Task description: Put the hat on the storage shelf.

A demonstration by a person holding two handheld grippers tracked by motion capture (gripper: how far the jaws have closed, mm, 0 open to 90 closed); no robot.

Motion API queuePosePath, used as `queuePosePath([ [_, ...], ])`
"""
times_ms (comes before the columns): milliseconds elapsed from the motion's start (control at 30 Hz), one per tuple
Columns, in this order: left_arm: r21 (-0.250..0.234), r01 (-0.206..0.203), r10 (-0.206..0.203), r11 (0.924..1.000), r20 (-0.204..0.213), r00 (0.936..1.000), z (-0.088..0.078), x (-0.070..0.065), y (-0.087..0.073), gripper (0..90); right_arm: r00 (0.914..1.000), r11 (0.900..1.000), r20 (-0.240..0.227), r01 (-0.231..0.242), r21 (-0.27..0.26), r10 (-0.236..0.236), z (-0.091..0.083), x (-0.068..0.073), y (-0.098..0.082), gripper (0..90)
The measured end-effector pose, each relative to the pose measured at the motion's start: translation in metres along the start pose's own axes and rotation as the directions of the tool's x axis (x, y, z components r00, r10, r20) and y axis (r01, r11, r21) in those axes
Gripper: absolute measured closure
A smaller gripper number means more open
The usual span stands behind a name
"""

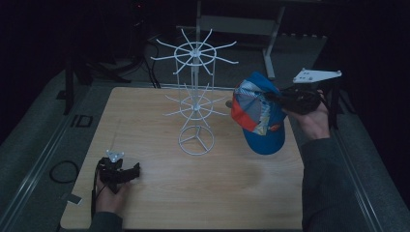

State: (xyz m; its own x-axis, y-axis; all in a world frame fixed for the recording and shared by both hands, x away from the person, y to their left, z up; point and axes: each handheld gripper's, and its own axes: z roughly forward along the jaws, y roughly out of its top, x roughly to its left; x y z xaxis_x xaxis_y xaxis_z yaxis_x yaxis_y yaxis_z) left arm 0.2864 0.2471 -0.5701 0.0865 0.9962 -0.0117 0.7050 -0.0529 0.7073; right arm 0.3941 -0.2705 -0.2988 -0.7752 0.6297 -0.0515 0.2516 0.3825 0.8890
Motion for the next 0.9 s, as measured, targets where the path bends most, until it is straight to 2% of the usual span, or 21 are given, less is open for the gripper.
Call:
queuePosePath([
  [400,0.0,0.001,-0.001,1.0,0.001,1.0,0.0,0.0,0.0,12.8,0.9984,0.997,-0.054,0.011,-0.082,-0.015,-0.018,0.007,0.013,89.2],
  [900,-0.002,0.003,-0.003,1.0,0.001,1.0,0.0,-0.001,0.0,12.8,0.9942,0.99,-0.103,0.015,-0.142,-0.03,-0.029,0.012,0.02,89.2],
])
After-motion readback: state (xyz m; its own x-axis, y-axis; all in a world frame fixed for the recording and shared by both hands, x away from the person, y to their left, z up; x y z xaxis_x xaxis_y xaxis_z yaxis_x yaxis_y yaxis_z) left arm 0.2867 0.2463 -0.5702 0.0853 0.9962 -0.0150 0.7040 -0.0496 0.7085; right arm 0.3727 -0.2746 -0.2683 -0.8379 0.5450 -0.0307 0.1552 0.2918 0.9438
